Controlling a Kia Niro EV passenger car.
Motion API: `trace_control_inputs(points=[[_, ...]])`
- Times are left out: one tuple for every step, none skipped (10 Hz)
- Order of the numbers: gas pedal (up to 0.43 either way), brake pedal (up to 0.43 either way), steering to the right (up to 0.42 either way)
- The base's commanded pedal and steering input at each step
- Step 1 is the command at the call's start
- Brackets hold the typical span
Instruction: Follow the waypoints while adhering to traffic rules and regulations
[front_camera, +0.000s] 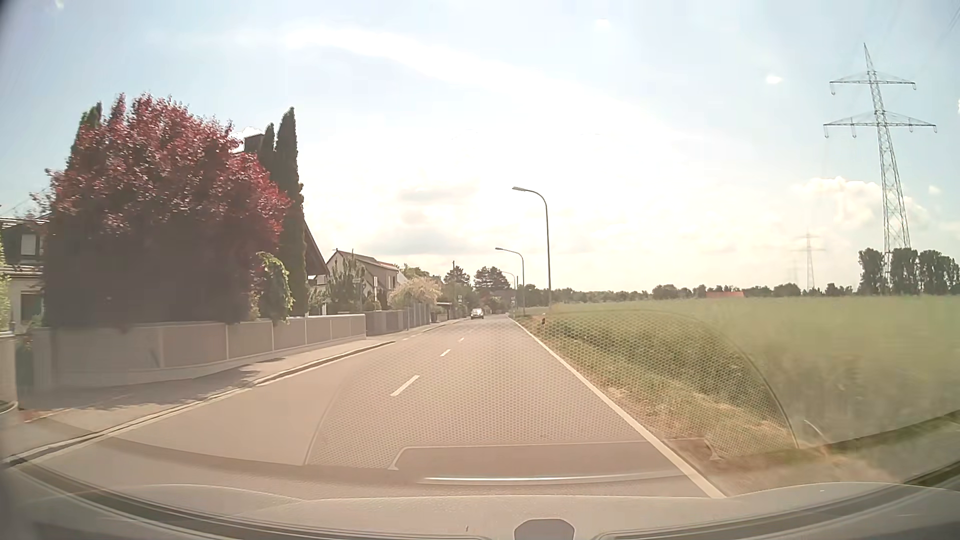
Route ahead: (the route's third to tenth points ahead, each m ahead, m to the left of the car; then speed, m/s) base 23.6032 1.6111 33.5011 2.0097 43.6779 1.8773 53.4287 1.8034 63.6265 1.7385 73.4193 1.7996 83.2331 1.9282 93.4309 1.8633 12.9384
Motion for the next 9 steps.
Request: trace_control_inputs(points=[[0.15, 0.0, -0.006], [0.15, 0.0, -0.006], [0.15, 0.0, -0.006], [0.15, 0.0, -0.007], [0.15, 0.0, -0.009], [0.15, 0.0, -0.009], [0.15, 0.0, -0.007], [0.15, 0.0, -0.003], [0.15, 0.0, -0.003]])
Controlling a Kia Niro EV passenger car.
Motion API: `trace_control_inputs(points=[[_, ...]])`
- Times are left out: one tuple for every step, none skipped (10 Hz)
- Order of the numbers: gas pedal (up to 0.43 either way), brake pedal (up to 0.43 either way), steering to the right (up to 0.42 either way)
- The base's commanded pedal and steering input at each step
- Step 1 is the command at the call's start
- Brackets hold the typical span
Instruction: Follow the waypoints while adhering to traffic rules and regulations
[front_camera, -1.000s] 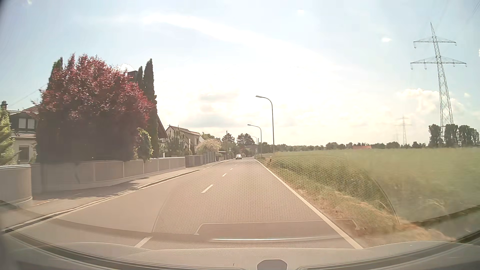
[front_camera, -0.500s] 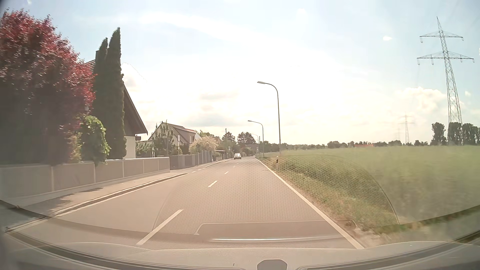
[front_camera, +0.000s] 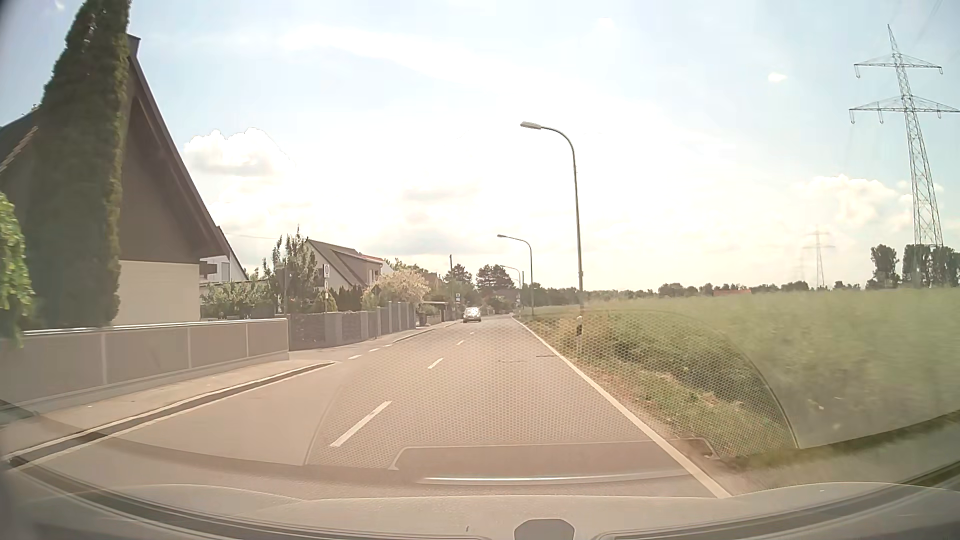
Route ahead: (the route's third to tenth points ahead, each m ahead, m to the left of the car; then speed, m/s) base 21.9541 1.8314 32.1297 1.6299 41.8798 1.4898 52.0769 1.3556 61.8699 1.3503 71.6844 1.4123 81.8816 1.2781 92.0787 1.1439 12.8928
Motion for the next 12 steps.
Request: trace_control_inputs(points=[[0.15, 0.0, -0.003], [0.138, 0.0, -0.003], [0.138, 0.0, -0.003], [0.138, 0.0, -0.003], [0.138, 0.0, -0.003], [0.138, 0.0, -0.004], [0.138, 0.0, -0.004], [0.138, 0.0, -0.004], [0.138, 0.0, -0.004], [0.138, 0.0, -0.004], [0.138, 0.0, -0.004], [0.138, 0.0, -0.004]])
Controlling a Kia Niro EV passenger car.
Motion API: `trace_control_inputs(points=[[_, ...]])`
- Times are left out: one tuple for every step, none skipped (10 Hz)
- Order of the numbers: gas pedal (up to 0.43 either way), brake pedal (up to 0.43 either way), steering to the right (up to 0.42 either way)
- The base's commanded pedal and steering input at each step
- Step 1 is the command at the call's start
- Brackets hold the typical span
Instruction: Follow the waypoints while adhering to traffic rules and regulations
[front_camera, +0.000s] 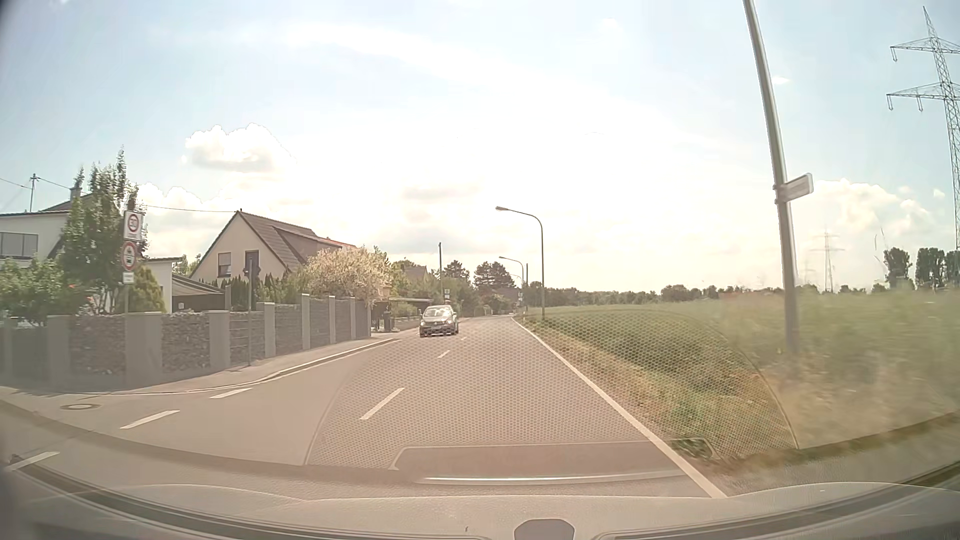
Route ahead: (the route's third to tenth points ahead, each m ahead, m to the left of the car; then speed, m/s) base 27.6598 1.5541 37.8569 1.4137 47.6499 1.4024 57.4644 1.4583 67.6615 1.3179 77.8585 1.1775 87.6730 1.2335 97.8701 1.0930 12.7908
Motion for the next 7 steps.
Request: trace_control_inputs(points=[[0.138, 0.0, -0.003], [0.138, 0.0, -0.003], [0.138, 0.0, -0.003], [0.138, 0.0, -0.002], [0.138, 0.0, -0.002], [0.138, 0.0, -0.004], [0.138, 0.0, -0.004]])
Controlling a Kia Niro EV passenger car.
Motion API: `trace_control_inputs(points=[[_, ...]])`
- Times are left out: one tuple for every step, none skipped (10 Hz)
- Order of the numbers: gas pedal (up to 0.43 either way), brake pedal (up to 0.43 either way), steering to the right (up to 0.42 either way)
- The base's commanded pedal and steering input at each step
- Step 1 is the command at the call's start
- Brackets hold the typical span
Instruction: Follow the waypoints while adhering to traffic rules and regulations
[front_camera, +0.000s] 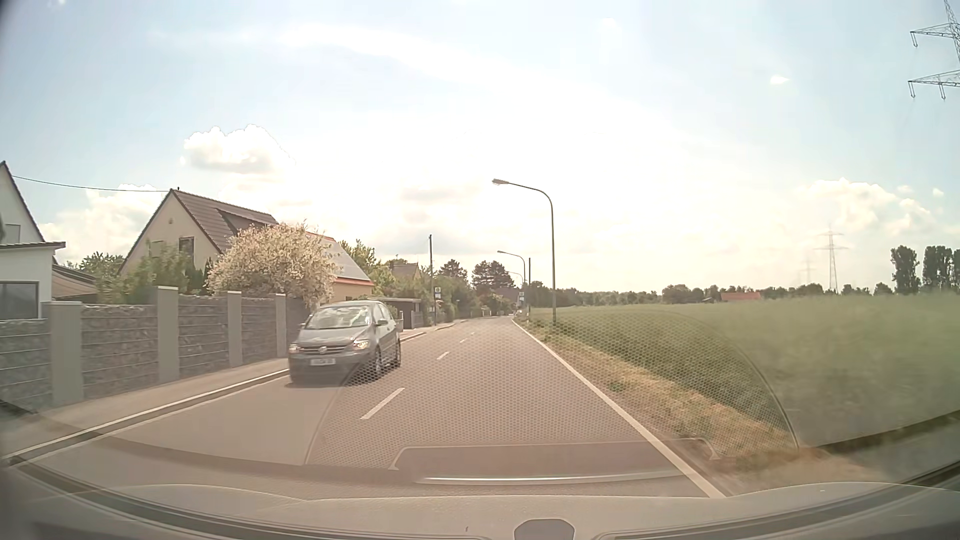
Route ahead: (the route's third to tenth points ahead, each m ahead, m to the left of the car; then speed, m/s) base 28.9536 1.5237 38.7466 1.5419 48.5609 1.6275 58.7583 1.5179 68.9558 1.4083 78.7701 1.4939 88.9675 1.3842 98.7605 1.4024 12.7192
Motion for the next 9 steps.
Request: trace_control_inputs(points=[[0.138, 0.0, -0.004], [0.138, 0.0, -0.003], [0.138, 0.0, -0.003], [0.138, 0.0, -0.003], [0.138, 0.0, -0.003], [0.138, 0.0, -0.004], [0.138, 0.0, -0.004], [0.138, 0.0, -0.004], [0.138, 0.0, -0.006]])
